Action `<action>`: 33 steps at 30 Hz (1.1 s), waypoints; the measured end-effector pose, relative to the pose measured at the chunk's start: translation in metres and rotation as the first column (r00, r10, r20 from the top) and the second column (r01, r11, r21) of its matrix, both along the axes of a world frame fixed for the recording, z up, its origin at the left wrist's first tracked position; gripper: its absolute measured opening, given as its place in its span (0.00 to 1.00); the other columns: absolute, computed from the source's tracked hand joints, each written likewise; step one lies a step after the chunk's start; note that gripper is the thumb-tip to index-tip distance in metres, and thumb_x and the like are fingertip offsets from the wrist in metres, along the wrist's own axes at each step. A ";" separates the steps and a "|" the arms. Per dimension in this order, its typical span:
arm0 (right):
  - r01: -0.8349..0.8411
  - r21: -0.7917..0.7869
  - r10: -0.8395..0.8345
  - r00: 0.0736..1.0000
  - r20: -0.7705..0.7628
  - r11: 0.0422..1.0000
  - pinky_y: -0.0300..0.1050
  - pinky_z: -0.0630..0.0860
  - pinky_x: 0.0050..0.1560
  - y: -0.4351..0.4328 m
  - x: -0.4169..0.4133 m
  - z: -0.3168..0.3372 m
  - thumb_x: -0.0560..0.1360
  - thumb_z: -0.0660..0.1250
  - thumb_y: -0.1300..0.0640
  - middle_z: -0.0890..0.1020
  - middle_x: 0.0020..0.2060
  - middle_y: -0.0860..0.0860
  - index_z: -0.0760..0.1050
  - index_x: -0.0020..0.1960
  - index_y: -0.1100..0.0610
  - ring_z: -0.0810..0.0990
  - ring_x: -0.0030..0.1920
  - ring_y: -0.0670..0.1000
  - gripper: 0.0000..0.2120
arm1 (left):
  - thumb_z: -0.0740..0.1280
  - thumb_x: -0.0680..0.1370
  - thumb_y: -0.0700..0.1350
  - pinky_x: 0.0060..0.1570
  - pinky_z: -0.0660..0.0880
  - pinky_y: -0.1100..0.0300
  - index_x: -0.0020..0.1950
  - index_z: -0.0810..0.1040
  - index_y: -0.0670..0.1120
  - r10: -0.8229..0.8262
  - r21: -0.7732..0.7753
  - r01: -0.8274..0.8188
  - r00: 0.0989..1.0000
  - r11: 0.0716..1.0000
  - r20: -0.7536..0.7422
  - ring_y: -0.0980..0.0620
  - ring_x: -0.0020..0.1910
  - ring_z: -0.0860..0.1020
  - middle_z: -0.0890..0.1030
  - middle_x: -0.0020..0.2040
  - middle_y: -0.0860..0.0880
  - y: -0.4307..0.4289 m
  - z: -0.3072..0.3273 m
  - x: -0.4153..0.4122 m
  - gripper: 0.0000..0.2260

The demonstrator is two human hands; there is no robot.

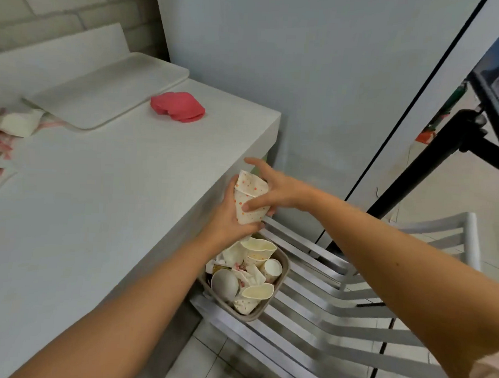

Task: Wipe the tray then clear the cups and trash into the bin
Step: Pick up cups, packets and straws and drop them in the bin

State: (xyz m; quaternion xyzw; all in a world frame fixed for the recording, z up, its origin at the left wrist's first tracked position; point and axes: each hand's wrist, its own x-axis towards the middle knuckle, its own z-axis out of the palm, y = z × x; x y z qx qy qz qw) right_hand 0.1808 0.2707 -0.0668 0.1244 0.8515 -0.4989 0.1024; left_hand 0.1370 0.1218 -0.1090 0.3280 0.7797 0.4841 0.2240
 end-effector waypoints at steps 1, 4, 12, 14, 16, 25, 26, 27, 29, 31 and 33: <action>-0.057 0.034 0.055 0.997 0.050 0.998 0.45 0.80 0.36 0.001 0.001 -0.007 0.68 0.75 0.60 0.72 0.47 0.46 0.53 0.74 0.48 0.77 0.46 0.48 0.43 | 0.76 0.66 0.41 0.52 0.71 0.71 0.75 0.49 0.53 -0.020 -0.026 0.020 1.000 0.999 0.022 0.58 0.60 0.71 0.70 0.60 0.60 -0.001 -0.009 0.004 0.47; -0.115 0.125 0.102 0.989 0.104 0.986 0.40 0.78 0.36 -0.003 0.006 -0.034 0.66 0.76 0.59 0.72 0.46 0.42 0.61 0.70 0.51 0.75 0.47 0.47 0.38 | 0.76 0.68 0.42 0.57 0.70 0.62 0.76 0.45 0.53 -0.056 -0.181 0.061 0.998 0.982 0.033 0.56 0.62 0.70 0.69 0.65 0.54 -0.009 -0.031 0.012 0.48; -0.003 0.312 -0.011 0.999 0.045 0.950 0.45 0.71 0.60 -0.026 0.046 -0.140 0.65 0.77 0.53 0.68 0.63 0.56 0.60 0.70 0.52 0.72 0.61 0.56 0.39 | 0.71 0.72 0.42 0.66 0.69 0.50 0.77 0.42 0.52 -0.082 -0.437 0.051 0.995 0.898 -0.051 0.46 0.68 0.69 0.60 0.73 0.44 -0.034 -0.061 0.012 0.45; 0.031 0.351 -0.047 0.998 0.040 0.936 0.46 0.71 0.60 -0.030 0.057 -0.156 0.67 0.75 0.51 0.66 0.63 0.56 0.60 0.71 0.50 0.72 0.61 0.56 0.38 | 0.70 0.73 0.41 0.67 0.68 0.50 0.77 0.42 0.52 -0.066 -0.450 0.025 0.995 0.893 -0.076 0.46 0.67 0.69 0.61 0.73 0.44 -0.041 -0.064 0.011 0.43; -0.006 0.483 -0.034 0.997 0.074 0.875 0.48 0.69 0.63 -0.034 0.064 -0.169 0.68 0.73 0.44 0.66 0.65 0.55 0.58 0.73 0.48 0.70 0.64 0.56 0.39 | 0.69 0.74 0.42 0.68 0.67 0.51 0.77 0.43 0.51 -0.068 -0.453 0.022 0.994 0.891 -0.087 0.46 0.69 0.67 0.61 0.73 0.43 -0.046 -0.065 0.012 0.42; -0.022 0.751 0.088 0.995 -0.049 0.660 0.48 0.74 0.42 -0.051 0.068 -0.182 0.75 0.66 0.51 0.75 0.51 0.55 0.77 0.60 0.52 0.76 0.44 0.56 0.14 | 0.68 0.75 0.42 0.61 0.69 0.57 0.77 0.44 0.52 -0.066 -0.445 0.009 0.991 0.895 -0.114 0.45 0.61 0.73 0.63 0.71 0.44 -0.057 -0.064 0.017 0.39; -0.055 0.717 0.099 0.995 -0.020 0.695 0.47 0.72 0.38 -0.052 0.067 -0.182 0.76 0.64 0.54 0.73 0.49 0.55 0.78 0.58 0.54 0.74 0.39 0.55 0.12 | 0.67 0.75 0.42 0.61 0.70 0.57 0.77 0.44 0.52 -0.066 -0.442 0.010 0.992 0.897 -0.112 0.46 0.60 0.73 0.63 0.71 0.44 -0.057 -0.064 0.017 0.39; -0.097 0.690 0.111 0.994 0.024 0.718 0.47 0.71 0.38 -0.054 0.067 -0.184 0.78 0.61 0.56 0.71 0.50 0.55 0.77 0.59 0.55 0.72 0.37 0.54 0.12 | 0.67 0.75 0.42 0.61 0.70 0.57 0.77 0.44 0.52 -0.067 -0.438 0.012 0.992 0.899 -0.110 0.46 0.60 0.73 0.63 0.71 0.44 -0.057 -0.063 0.017 0.39; -0.177 0.652 0.139 0.984 0.110 0.737 0.46 0.71 0.41 -0.057 0.065 -0.185 0.79 0.58 0.59 0.68 0.55 0.55 0.76 0.62 0.55 0.70 0.37 0.53 0.14 | 0.67 0.75 0.42 0.63 0.70 0.54 0.77 0.44 0.52 -0.069 -0.434 0.017 0.992 0.901 -0.103 0.46 0.61 0.73 0.63 0.71 0.44 -0.058 -0.061 0.018 0.39; -0.230 0.657 0.137 0.972 0.191 0.718 0.44 0.69 0.43 -0.058 0.061 -0.184 0.79 0.59 0.61 0.66 0.60 0.55 0.76 0.62 0.56 0.70 0.38 0.53 0.14 | 0.67 0.75 0.43 0.65 0.70 0.51 0.77 0.44 0.53 -0.064 -0.432 0.017 0.993 0.902 -0.095 0.46 0.64 0.71 0.62 0.72 0.44 -0.058 -0.059 0.018 0.39; -0.263 0.657 0.122 0.960 0.254 0.706 0.43 0.68 0.42 -0.061 0.056 -0.183 0.78 0.60 0.63 0.64 0.64 0.56 0.77 0.60 0.58 0.70 0.39 0.53 0.13 | 0.67 0.75 0.43 0.65 0.70 0.51 0.77 0.44 0.54 -0.063 -0.433 0.015 0.993 0.901 -0.096 0.46 0.66 0.70 0.62 0.73 0.45 -0.060 -0.057 0.017 0.39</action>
